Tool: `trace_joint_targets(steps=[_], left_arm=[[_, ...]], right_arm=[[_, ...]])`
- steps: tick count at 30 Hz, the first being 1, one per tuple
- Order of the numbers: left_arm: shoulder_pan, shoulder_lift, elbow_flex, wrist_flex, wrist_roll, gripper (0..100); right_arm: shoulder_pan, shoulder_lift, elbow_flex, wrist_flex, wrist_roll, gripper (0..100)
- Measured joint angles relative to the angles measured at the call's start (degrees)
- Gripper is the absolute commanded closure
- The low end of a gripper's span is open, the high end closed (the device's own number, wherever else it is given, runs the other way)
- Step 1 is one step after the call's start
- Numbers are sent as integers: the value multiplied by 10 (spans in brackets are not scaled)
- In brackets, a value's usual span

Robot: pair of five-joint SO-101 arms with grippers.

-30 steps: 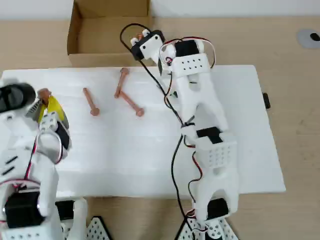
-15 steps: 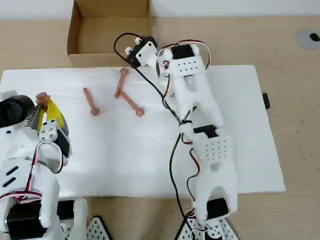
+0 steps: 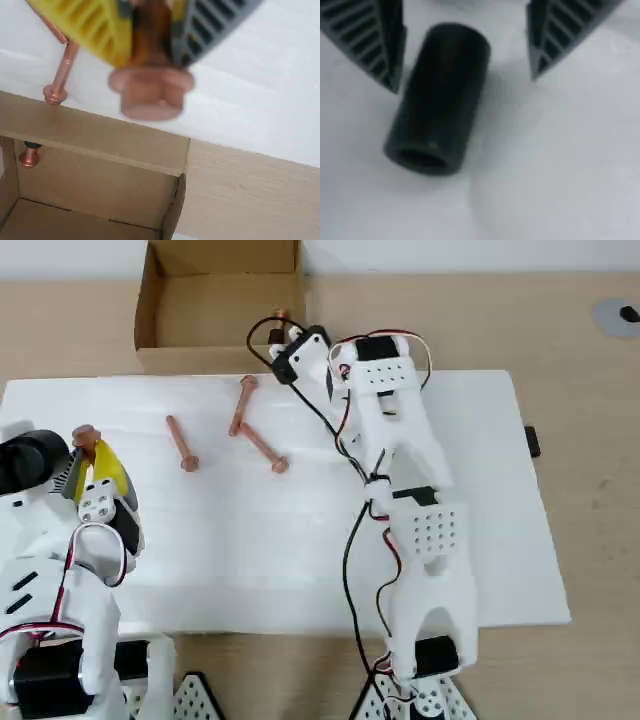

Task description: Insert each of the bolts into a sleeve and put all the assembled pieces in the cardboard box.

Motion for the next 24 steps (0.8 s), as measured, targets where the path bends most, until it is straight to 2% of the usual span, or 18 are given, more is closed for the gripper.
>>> trace_joint_targets(steps=[5,13,24], left_arm=[[0,0,0,0,0,993],[0,0,0,0,0,993],[0,0,0,0,0,992]], right_arm=[[1,22,-21,0,0,815],[1,93,-133,5,0,815],[-2,195,-315,120,1,818]])
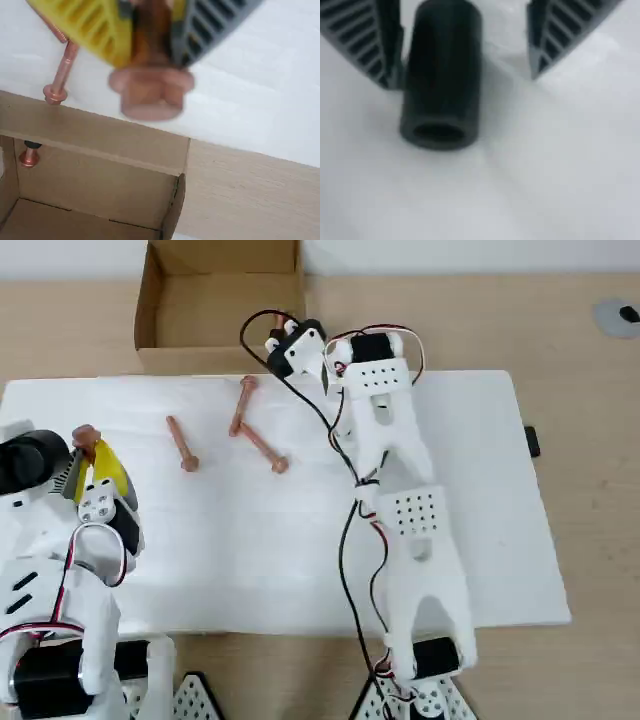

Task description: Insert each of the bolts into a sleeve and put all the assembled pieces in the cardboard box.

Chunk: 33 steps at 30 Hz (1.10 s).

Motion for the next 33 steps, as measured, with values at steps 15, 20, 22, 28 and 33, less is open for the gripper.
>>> trace_joint_targets(steps=[15,20,22,28,33], left_arm=[[0,0,0,0,0,991],[0,0,0,0,0,991],[0,0,0,0,0,991],[0,0,0,0,0,991],[0,0,0,0,0,991]], right_arm=[[5,6,-27,20,0,988],[4,-6,-21,25,0,988],[4,-12,-19,27,0,988],[3,-71,-18,32,0,988],[-18,-192,-18,32,0,988]])
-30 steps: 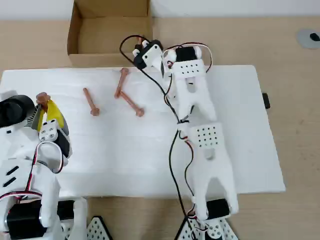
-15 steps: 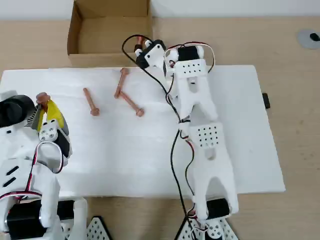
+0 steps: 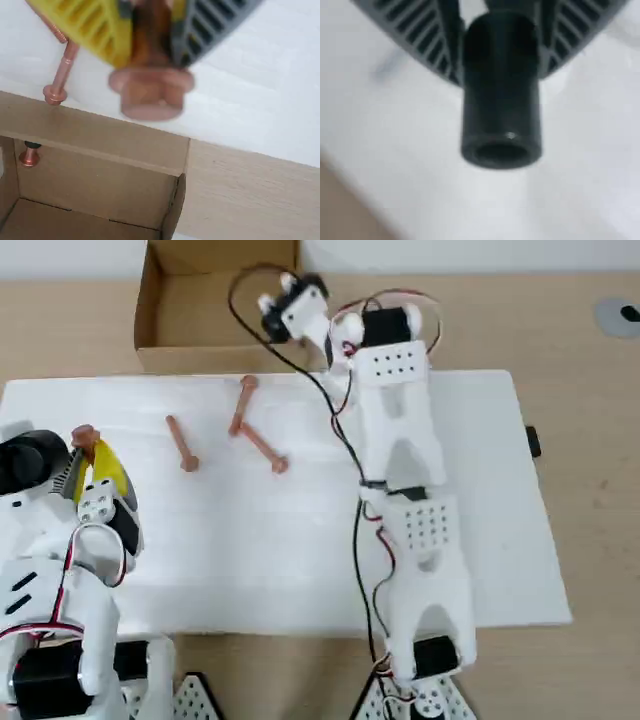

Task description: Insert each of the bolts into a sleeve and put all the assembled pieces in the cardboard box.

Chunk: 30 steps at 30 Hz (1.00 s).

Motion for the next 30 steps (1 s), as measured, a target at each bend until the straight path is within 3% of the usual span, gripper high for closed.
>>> trace_joint_targets(steps=[11,20,23,30], left_arm=[[0,-4,0,0,0,991],[0,-4,0,0,0,991],[0,-4,0,-22,0,991],[0,-4,0,-70,0,991]], right_arm=[[-112,-317,0,0,1,988],[-141,-515,-1,1,-7,988],[-141,-571,27,1,-66,988],[-141,-700,234,2,-294,988]])
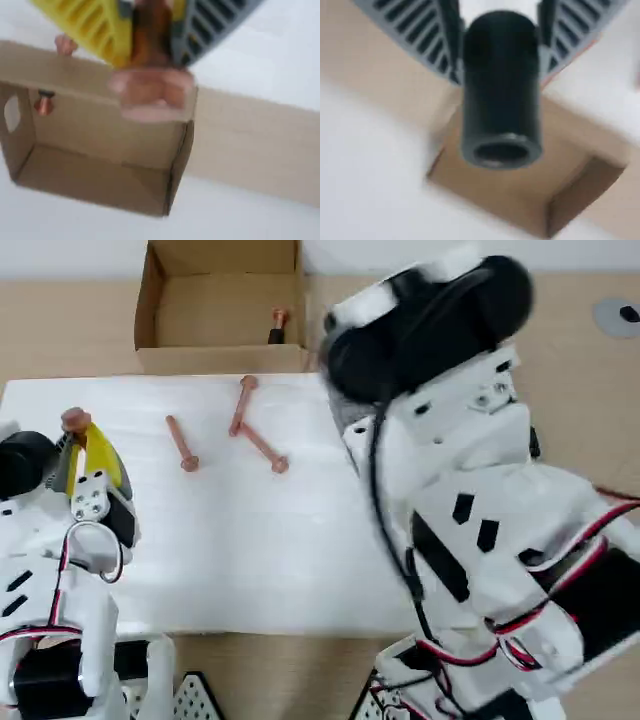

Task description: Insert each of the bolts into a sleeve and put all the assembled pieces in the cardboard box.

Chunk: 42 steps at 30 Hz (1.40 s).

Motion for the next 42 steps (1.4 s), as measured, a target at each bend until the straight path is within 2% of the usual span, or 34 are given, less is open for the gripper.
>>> trace_joint_targets(steps=[3,7,11,14,16,28,34,37,42], left_arm=[[0,0,0,-8,0,991],[0,0,0,-25,0,991],[0,0,0,-69,0,991],[0,0,0,-103,0,991],[0,0,0,-119,0,991],[2,0,0,-124,0,993],[86,0,-1,-109,0,994],[132,0,-1,-91,0,994],[181,0,-1,-62,10,994]], right_arm=[[0,-42,111,0,-63,988],[-25,-81,247,-22,-84,988],[-113,-124,356,-68,-85,988],[-187,-158,423,-117,-59,988],[-206,-185,470,-163,-54,988],[-215,-396,893,-491,-52,988],[-188,-509,1154,-689,-50,988],[-181,-565,1255,-785,-20,988],[-181,-657,1357,-858,28,989]])
